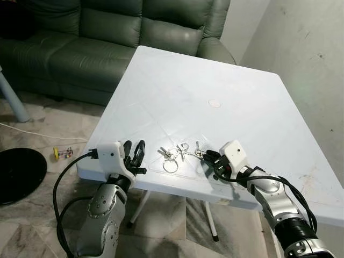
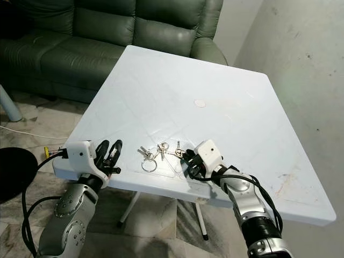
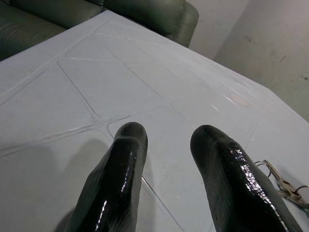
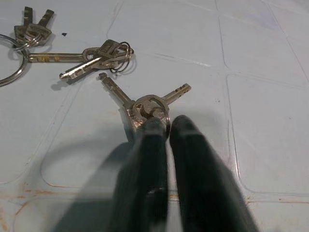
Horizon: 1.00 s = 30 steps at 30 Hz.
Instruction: Hang keys on a hook
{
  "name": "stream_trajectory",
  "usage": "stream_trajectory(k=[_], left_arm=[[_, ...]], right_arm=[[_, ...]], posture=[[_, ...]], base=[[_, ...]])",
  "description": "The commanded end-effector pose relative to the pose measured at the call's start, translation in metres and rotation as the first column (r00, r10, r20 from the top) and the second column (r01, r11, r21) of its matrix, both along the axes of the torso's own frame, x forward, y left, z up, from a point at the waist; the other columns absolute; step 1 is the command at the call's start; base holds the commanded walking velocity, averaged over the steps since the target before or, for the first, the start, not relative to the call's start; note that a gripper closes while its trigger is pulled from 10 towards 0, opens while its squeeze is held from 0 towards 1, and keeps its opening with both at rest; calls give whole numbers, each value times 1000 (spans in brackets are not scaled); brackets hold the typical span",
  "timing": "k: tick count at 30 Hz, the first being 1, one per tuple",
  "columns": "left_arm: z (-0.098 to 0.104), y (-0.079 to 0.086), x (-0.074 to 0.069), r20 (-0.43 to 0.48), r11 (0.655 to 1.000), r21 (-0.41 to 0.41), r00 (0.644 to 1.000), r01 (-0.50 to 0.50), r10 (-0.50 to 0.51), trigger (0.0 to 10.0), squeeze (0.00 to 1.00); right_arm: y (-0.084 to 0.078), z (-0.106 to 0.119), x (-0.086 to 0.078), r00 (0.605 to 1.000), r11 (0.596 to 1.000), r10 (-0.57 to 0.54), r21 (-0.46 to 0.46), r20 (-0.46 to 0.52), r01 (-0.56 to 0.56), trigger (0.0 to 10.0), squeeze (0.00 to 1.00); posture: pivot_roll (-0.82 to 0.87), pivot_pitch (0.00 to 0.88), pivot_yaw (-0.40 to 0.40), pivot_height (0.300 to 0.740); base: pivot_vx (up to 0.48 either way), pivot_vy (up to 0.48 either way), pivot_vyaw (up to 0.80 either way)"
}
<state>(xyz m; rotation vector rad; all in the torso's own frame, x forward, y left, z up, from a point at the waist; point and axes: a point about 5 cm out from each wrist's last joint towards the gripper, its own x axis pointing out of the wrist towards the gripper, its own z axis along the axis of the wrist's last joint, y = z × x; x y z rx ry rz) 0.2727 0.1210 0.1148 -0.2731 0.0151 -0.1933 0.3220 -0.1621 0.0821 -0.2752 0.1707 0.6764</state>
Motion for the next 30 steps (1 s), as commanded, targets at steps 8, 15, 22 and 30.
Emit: stream_trajectory(k=[8, 15, 22, 30], left_arm=[[5, -8, 1, 14, 1000, -25, 1000, 19, -19, 10000, 0], [5, -8, 1, 14, 999, -27, 1000, 18, -18, 10000, 0], [5, -8, 1, 15, 999, -28, 1000, 18, -17, 10000, 0], [6, -8, 1, 17, 999, -28, 1000, 18, -18, 10000, 0]], right_arm=[[-7, 0, -2, 1000, 1000, 1, 0, -5, -1, 314, 0], [-7, -2, -2, 999, 1000, 7, 9, -38, -7, 10000, 1000], [-7, -2, -1, 999, 999, 31, -17, -38, -32, 10000, 0], [-3, -2, -2, 999, 999, 37, -14, -35, -38, 10000, 0]], posture=[[140, 82, -171, 740], [140, 82, -172, 740], [141, 78, -172, 740], [144, 74, -173, 740]], base=[[0, 0, 0], [0, 0, 0], [0, 0, 0], [0, 0, 0]])
